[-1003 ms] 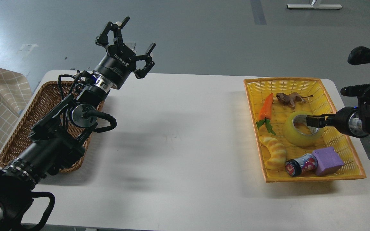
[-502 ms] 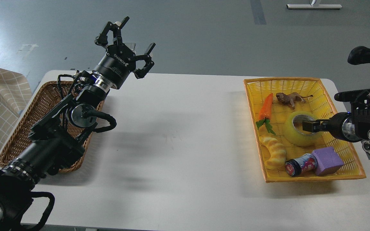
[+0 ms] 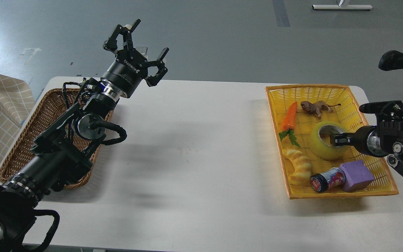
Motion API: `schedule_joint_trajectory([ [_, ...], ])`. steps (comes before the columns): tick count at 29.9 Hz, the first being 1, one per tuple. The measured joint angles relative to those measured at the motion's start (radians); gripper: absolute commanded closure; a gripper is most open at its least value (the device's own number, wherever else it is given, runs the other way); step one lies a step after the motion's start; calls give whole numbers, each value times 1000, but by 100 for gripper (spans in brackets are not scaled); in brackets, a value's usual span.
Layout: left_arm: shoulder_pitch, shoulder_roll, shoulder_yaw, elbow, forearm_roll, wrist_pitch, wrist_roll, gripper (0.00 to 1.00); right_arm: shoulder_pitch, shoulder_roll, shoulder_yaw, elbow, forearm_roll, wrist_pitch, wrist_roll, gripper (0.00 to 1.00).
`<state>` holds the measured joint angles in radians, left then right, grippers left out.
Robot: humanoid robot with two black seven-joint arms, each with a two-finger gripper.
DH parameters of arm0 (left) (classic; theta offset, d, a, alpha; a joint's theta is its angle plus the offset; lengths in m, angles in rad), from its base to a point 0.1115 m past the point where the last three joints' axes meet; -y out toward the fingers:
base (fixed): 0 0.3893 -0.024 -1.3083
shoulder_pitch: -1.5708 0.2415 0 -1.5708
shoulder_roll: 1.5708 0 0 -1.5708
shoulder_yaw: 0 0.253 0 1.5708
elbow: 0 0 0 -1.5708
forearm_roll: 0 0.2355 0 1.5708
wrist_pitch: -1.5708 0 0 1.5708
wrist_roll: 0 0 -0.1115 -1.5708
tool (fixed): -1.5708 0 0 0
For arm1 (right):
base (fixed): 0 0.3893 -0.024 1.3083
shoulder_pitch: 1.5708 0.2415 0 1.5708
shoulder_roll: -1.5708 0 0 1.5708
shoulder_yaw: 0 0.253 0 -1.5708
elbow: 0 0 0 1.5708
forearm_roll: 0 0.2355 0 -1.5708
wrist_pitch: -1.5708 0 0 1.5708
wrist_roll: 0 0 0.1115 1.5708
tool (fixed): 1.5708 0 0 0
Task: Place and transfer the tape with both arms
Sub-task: 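Insert the right gripper into the tape roll's hole and grip it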
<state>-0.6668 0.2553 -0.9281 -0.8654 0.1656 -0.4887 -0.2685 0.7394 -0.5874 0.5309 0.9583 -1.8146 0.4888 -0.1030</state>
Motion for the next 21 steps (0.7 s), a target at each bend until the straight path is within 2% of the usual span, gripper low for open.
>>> schedule_joint_trajectory([
  [1, 0, 2, 0, 0, 0, 0, 0, 2, 0, 3, 0, -1, 1, 0, 0, 53],
  [2, 0, 3, 0, 0, 0, 0, 0, 2, 0, 5, 0, -1, 1, 0, 0, 59],
  [6, 0, 13, -1, 0, 0, 0, 0, 2, 5, 15, -20, -14, 2, 0, 1, 67],
  [11, -1, 15, -2, -1, 0, 0, 0, 2, 10, 16, -37, -22, 3, 0, 2, 89],
  [21, -8, 14, -1, -1, 0, 0, 0, 2, 23, 12, -38, -10, 9, 0, -1, 91],
])
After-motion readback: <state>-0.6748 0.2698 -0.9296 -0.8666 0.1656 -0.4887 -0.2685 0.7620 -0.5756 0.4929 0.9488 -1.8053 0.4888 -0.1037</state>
